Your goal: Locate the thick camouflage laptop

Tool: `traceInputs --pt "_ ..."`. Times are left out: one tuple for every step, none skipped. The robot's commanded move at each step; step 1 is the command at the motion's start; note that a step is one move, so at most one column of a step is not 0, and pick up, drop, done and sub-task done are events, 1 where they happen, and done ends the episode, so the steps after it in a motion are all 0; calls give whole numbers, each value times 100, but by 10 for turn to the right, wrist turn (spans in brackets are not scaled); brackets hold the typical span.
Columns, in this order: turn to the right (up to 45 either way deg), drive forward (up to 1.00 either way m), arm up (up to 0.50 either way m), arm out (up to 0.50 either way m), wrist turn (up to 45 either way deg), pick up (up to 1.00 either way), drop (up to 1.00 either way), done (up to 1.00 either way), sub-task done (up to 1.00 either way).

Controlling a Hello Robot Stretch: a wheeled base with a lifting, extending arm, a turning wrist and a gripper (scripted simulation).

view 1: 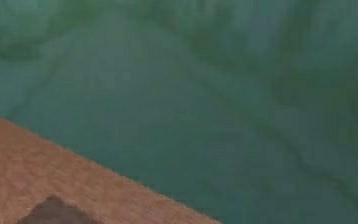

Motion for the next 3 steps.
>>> traceInputs --pt "0 30 0 0 0 0 0 0 0" --pt "-120 0 0 0 0 0 0 0 0" --pt "0 45 0 0 0 0 0 0 0"
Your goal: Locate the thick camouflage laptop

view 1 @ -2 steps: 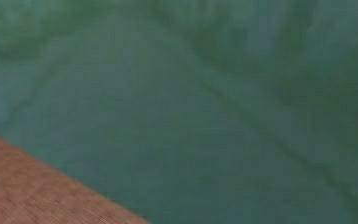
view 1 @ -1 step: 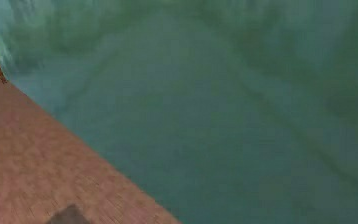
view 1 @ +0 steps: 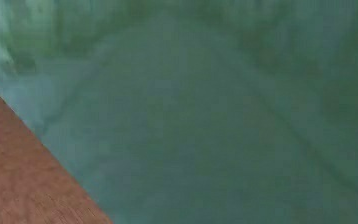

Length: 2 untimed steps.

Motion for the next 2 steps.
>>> traceInputs --pt "-450 0 0 0 0 0 0 0 0" --pt "-30 0 0 0 0 0 0 0 0"
